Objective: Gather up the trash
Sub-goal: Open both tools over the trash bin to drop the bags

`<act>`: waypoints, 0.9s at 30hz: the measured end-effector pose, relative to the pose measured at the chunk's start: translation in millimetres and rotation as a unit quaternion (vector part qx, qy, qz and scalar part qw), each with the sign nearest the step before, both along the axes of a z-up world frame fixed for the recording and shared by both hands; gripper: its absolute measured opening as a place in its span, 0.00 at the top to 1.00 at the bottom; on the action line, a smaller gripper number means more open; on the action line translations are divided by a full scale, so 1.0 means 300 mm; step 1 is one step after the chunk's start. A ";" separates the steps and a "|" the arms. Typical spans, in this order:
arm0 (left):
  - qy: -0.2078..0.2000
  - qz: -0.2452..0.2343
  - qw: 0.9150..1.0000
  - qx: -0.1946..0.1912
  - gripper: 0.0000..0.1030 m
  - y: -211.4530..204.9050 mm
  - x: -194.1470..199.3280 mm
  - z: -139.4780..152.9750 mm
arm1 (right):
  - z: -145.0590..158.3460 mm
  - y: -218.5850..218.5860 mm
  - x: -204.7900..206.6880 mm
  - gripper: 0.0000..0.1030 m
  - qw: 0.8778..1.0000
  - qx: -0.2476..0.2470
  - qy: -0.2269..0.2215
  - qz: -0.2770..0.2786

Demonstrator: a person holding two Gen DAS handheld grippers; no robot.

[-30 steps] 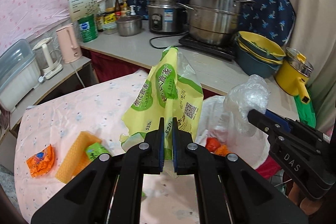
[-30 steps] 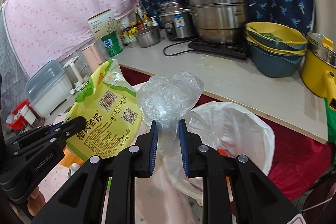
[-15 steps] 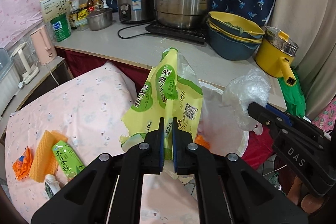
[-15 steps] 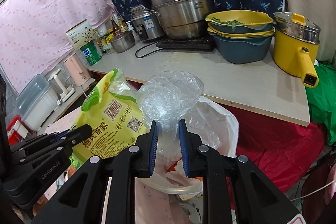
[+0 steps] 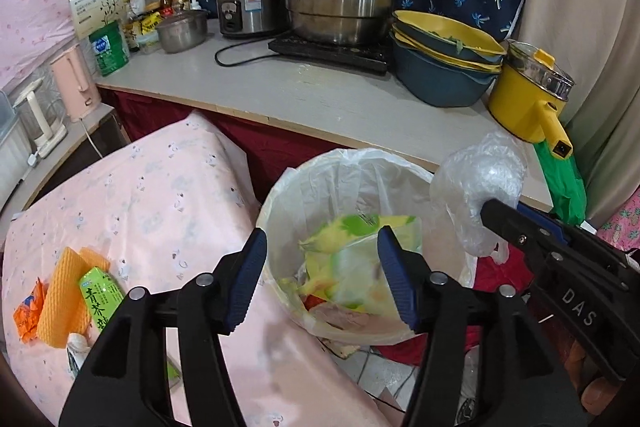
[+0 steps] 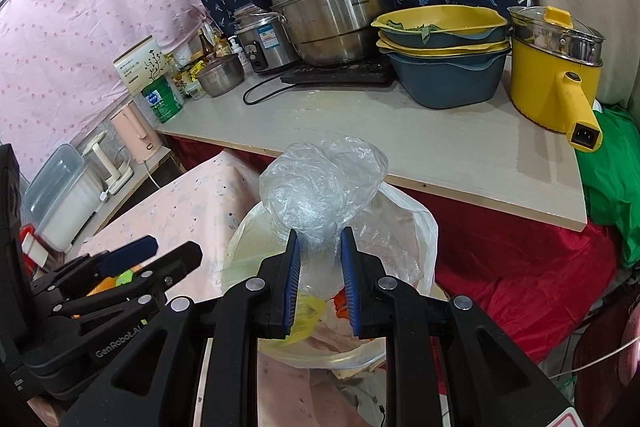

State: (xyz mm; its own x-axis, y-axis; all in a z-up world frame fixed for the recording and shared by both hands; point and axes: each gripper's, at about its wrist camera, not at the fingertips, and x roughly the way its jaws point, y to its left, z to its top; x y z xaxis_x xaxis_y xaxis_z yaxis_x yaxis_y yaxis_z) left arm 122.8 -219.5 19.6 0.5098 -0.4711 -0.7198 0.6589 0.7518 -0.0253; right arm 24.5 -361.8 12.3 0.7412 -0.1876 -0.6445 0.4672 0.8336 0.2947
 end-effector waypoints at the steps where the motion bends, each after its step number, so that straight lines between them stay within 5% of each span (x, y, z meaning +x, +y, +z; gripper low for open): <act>1: 0.000 0.001 1.000 0.002 0.46 0.000 0.004 0.001 | -0.004 0.002 0.002 0.81 1.000 0.001 0.001 0.001; 11: 0.000 0.022 1.000 0.001 0.41 0.036 0.034 0.005 | -0.011 0.029 0.054 0.73 1.000 -0.003 0.007 0.010; 16: 0.000 0.034 0.999 -0.002 0.36 0.063 0.047 0.005 | -0.005 0.045 0.073 0.58 1.000 -0.008 0.006 0.013; 27: 0.001 0.052 0.999 -0.011 0.36 0.125 0.074 0.021 | 0.016 0.093 0.100 0.56 1.000 -0.015 0.003 0.025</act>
State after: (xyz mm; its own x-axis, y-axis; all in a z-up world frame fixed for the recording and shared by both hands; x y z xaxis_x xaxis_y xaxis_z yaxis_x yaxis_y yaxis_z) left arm 145.0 -182.2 25.8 0.5551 -0.4320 -0.7108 0.5779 0.8149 -0.0440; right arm 54.6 -333.8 17.3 0.7464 -0.1707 -0.6433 0.4268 0.8644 0.2659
